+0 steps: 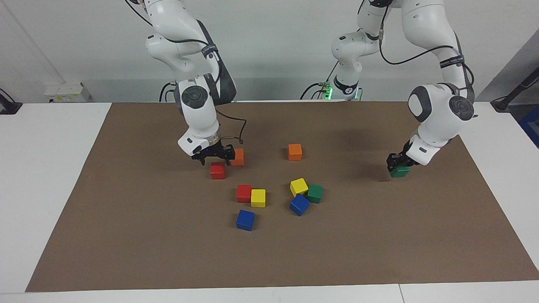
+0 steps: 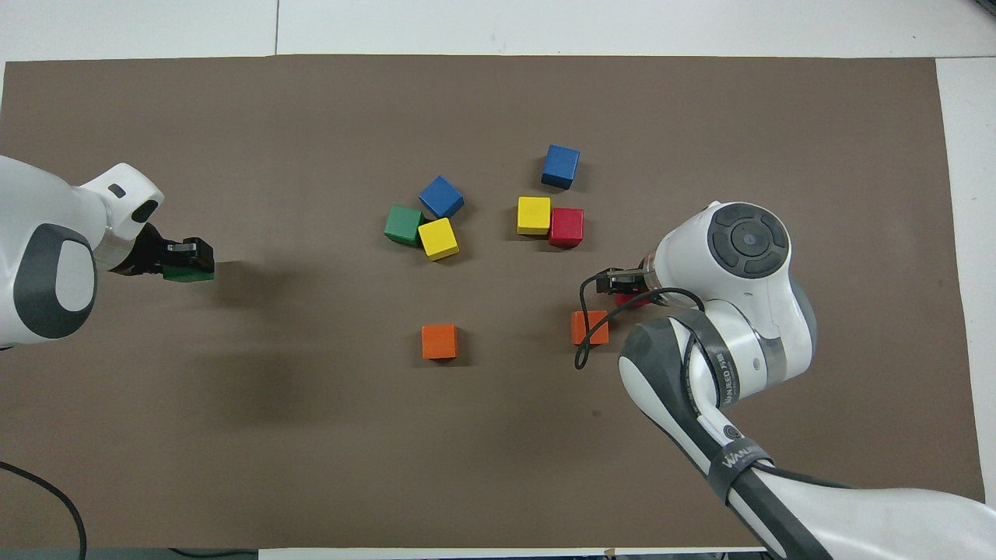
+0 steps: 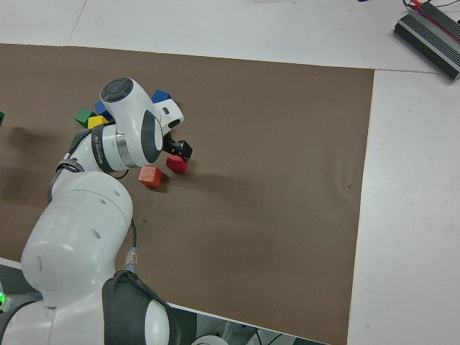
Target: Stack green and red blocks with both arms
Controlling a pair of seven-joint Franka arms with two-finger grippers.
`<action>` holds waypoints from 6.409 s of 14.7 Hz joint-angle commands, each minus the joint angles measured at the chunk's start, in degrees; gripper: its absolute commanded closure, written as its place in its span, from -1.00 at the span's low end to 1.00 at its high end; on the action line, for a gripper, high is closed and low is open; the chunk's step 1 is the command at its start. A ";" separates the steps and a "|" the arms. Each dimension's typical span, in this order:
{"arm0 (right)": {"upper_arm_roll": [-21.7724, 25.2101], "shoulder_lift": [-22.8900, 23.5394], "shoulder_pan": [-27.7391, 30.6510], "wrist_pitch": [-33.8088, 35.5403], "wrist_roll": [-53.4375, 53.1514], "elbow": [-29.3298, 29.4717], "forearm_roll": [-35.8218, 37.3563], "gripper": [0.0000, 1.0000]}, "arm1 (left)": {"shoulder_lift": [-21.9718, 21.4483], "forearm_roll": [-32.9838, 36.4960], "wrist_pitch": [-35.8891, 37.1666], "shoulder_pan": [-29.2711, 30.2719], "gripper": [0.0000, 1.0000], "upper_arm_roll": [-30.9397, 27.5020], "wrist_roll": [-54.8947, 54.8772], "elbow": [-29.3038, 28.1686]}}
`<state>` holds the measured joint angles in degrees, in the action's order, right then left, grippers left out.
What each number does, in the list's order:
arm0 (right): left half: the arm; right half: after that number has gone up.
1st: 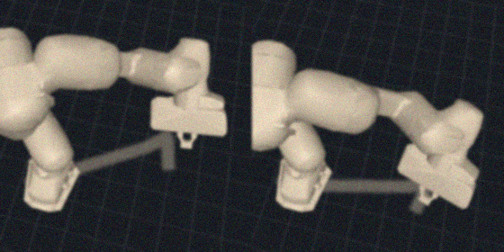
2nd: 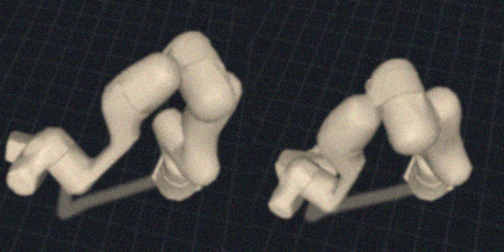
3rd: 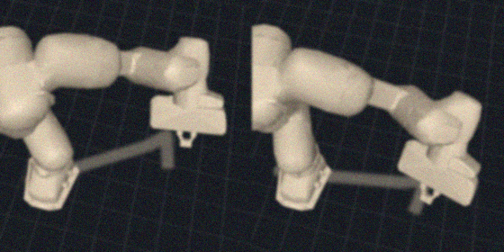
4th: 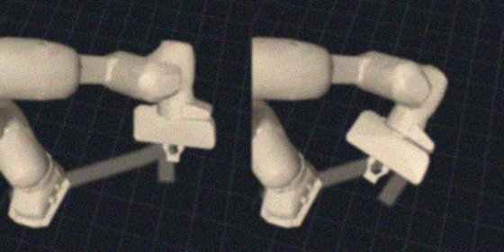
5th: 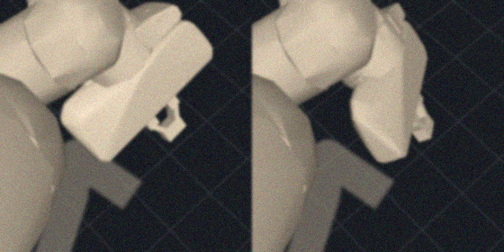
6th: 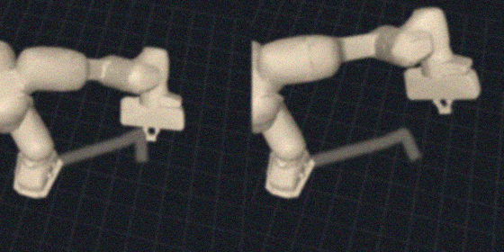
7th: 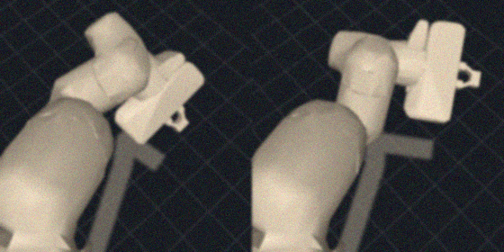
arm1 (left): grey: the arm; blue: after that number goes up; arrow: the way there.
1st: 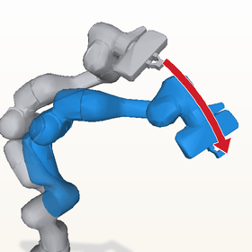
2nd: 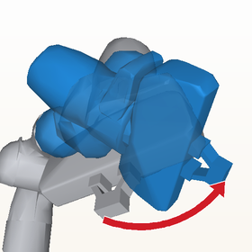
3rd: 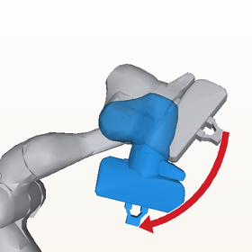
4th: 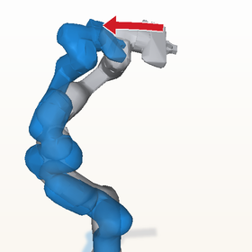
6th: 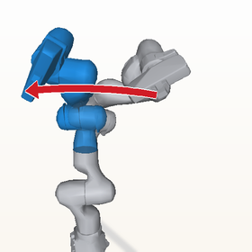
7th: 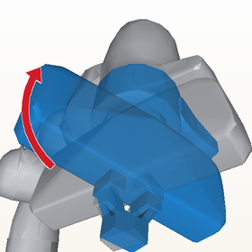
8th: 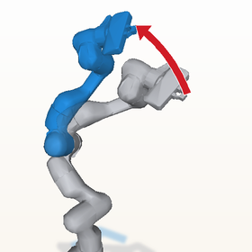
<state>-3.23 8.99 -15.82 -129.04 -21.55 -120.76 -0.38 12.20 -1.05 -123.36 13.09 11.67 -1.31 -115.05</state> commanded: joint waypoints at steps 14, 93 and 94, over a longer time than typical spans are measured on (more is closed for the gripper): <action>0.07 2.43 0.70 -10.35 0.98 -4.48 -0.76 -1.00 | 0.28 0.17 -9.09 0.27 -1.00 0.45 -1.50 -7.04; -0.02 10.79 -3.86 14.52 11.95 28.65 6.09 -1.00 | 8.38 7.99 16.65 -22.15 1.00 0.89 69.66 22.15; -0.02 10.61 -5.00 14.43 13.27 28.39 6.27 -1.00 | 7.06 7.99 17.88 -21.01 1.00 0.89 63.60 20.93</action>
<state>-3.40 19.44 -18.64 -114.54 -11.14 -92.99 4.38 23.19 6.64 -107.00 -9.80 12.39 71.98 -89.45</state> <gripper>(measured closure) 0.000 0.449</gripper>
